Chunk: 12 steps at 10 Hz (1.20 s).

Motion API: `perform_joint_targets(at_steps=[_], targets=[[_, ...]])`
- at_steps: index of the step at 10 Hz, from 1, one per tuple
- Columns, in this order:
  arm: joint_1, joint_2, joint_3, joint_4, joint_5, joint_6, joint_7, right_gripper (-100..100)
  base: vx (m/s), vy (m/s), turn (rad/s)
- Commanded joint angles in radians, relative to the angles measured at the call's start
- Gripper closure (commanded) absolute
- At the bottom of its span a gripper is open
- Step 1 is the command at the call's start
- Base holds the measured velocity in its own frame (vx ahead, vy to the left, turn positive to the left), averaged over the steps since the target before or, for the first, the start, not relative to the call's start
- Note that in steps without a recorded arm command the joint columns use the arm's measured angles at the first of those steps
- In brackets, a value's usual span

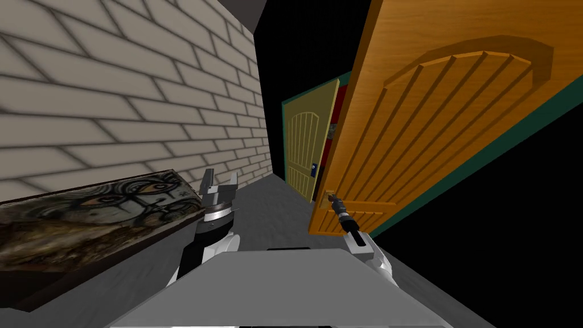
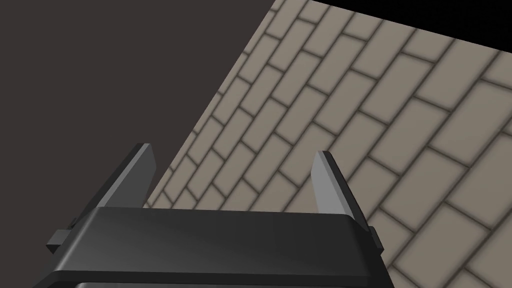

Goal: Pull the door open

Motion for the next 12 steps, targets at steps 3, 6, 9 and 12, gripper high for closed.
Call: perform_joint_targets(at_steps=[3, 6, 9, 12], targets=[[0.043, -0.035, 0.035, -0.022, 0.011, -0.046, -0.045, 100, -0.204, -0.099, 0.137], [0.074, -0.067, 0.057, -0.035, 0.017, -0.082, -0.081, 100, -0.230, -0.071, 0.101], [0.096, -0.087, 0.057, -0.037, 0.022, -0.100, -0.098, 100, -0.149, -0.052, 0.067], [0.126, -0.115, 0.064, -0.039, 0.031, -0.152, -0.129, 100, -0.191, -0.083, 0.132]])
